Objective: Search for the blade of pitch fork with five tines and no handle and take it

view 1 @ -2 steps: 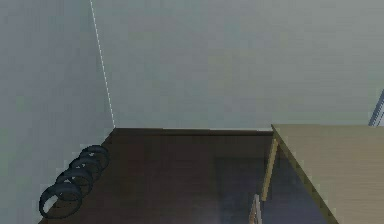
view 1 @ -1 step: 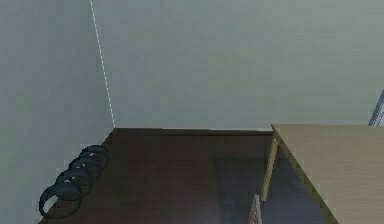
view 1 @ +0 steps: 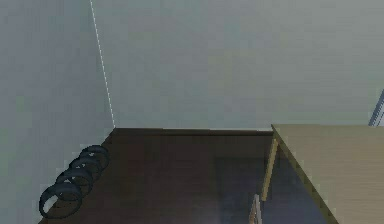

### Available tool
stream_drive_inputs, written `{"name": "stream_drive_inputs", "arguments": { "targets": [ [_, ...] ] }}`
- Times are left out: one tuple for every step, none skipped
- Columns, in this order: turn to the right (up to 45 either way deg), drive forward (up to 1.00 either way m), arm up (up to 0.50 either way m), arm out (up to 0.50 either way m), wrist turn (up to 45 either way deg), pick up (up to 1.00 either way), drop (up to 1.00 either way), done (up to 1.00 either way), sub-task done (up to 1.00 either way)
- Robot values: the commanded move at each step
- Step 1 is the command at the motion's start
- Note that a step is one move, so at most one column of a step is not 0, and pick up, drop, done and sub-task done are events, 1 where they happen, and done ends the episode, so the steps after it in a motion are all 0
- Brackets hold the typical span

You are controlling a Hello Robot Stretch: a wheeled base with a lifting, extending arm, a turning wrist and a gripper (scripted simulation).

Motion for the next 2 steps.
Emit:
{"name": "stream_drive_inputs", "arguments": {
  "targets": [
    [0.0, 0.0, 0.0, 0.0, 45.0, 0.0, 0.0, 0.0, 0.0],
    [0.0, 0.0, 0.0, 0.0, 45.0, 0.0, 0.0, 0.0, 0.0]
  ]
}}
